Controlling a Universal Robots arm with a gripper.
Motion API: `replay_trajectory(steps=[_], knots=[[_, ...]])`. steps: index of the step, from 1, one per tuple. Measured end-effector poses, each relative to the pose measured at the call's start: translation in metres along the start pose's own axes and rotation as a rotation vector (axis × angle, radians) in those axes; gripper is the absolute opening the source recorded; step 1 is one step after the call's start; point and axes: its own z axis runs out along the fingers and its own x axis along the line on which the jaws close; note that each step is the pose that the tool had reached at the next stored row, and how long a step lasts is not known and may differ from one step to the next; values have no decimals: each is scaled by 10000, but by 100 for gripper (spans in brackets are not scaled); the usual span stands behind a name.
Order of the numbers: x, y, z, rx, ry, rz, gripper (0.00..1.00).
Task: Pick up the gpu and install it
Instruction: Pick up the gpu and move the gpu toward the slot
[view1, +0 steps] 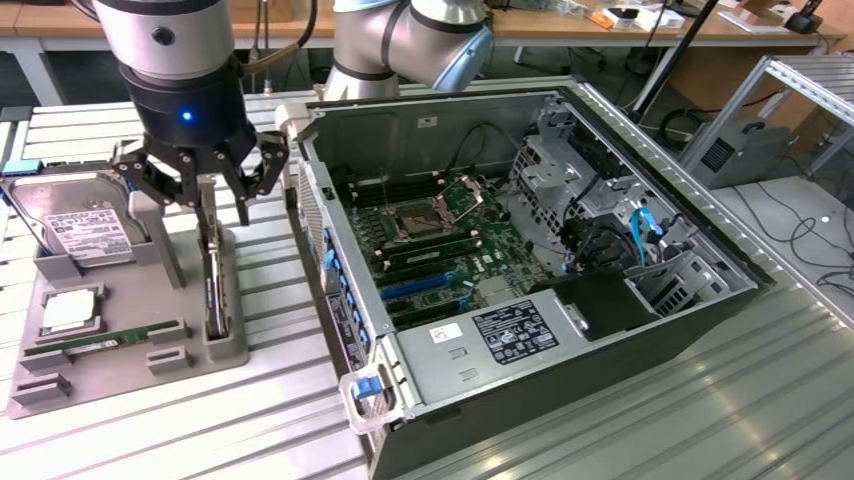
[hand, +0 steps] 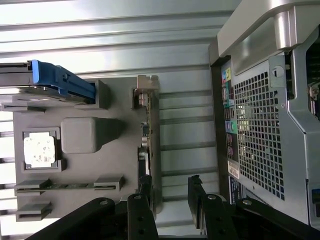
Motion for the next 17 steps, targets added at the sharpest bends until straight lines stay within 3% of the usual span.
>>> replay_trajectory(steps=[17], knots=[[5,-4,87,0,-1,0,42]])
